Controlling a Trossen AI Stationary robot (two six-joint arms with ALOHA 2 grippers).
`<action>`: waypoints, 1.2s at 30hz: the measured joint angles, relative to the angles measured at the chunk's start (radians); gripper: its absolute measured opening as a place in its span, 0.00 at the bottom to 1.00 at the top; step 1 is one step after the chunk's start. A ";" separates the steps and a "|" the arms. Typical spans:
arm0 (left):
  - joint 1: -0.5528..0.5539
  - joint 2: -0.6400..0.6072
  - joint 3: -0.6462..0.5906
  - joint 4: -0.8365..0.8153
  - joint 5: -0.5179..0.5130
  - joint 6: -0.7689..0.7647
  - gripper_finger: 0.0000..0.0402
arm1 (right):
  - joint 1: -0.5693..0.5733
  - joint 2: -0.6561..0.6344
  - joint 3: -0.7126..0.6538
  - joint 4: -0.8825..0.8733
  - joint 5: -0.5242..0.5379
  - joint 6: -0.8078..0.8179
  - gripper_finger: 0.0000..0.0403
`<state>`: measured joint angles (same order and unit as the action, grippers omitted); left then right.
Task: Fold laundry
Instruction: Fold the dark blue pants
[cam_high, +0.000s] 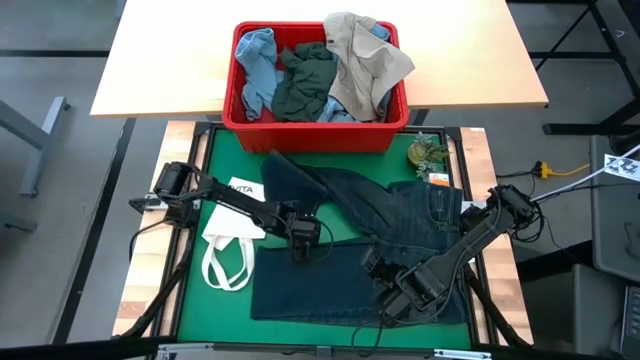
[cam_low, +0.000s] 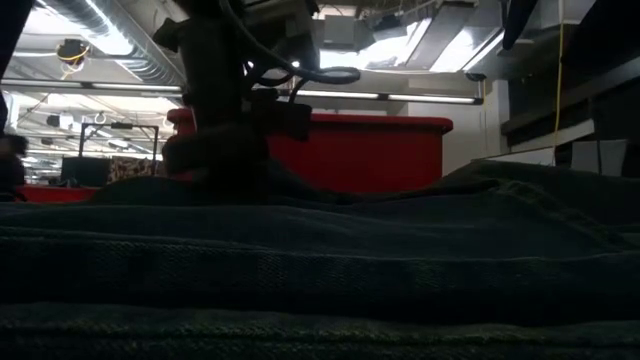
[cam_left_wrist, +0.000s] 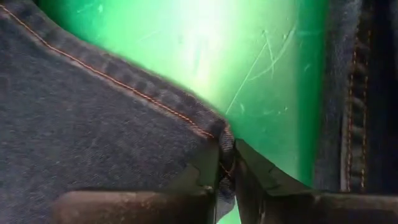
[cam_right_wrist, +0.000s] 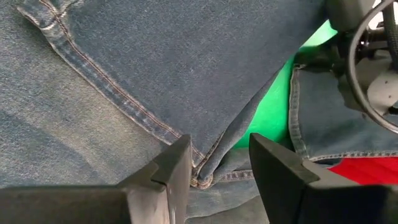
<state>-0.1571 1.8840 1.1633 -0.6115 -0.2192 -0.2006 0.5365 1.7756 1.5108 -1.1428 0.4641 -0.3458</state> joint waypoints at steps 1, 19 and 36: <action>0.000 -0.011 0.000 -0.003 0.000 0.002 0.05 | 0.000 0.000 0.000 0.000 0.000 0.000 0.40; -0.033 -0.515 0.000 -0.304 -0.242 -0.084 0.05 | -0.027 0.000 0.000 0.027 0.015 -0.001 0.40; -0.042 -0.801 0.001 -0.356 -0.297 -0.078 0.05 | -0.259 0.000 0.000 0.387 0.173 -0.270 0.40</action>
<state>-0.1993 1.0827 1.1641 -0.9675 -0.5163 -0.2783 0.2774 1.7760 1.5105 -0.7557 0.6366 -0.6160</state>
